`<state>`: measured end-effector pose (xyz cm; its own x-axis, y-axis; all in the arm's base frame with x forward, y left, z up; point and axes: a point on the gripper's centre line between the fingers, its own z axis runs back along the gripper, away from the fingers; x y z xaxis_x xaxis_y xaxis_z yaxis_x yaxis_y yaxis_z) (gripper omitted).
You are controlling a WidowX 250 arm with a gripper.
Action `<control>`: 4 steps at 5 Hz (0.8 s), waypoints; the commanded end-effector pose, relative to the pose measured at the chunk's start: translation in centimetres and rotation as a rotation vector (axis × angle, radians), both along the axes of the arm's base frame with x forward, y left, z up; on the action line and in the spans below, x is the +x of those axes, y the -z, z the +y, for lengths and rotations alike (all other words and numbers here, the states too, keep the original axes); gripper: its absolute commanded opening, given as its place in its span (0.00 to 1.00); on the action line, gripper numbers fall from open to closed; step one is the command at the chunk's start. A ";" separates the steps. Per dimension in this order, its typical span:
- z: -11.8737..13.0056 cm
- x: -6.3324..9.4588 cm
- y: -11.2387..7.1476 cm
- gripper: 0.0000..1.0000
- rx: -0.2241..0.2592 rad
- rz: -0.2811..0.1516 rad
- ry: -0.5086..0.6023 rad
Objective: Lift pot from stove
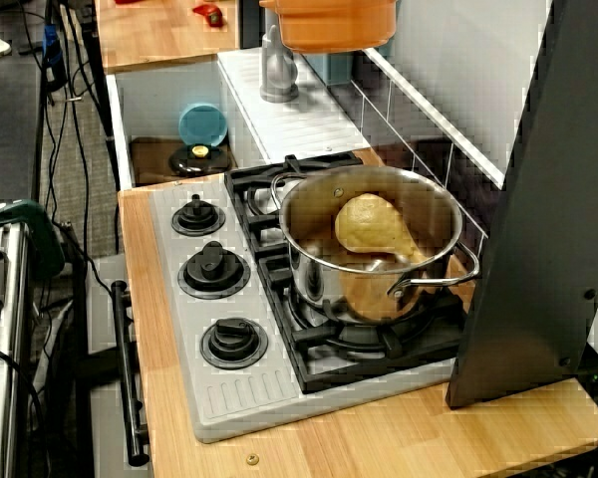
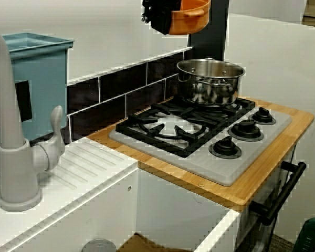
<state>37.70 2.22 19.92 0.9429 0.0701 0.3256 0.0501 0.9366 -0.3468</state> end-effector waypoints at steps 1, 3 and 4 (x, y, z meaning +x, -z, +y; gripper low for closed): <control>0.2 0.0 -2.8 0.00 0.017 -0.070 -0.013; 0.4 0.2 -2.8 0.00 0.019 -0.075 -0.018; 0.6 0.5 -2.7 0.00 0.019 -0.071 -0.022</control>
<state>38.05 2.42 20.73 0.9364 0.0889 0.3396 0.0344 0.9395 -0.3409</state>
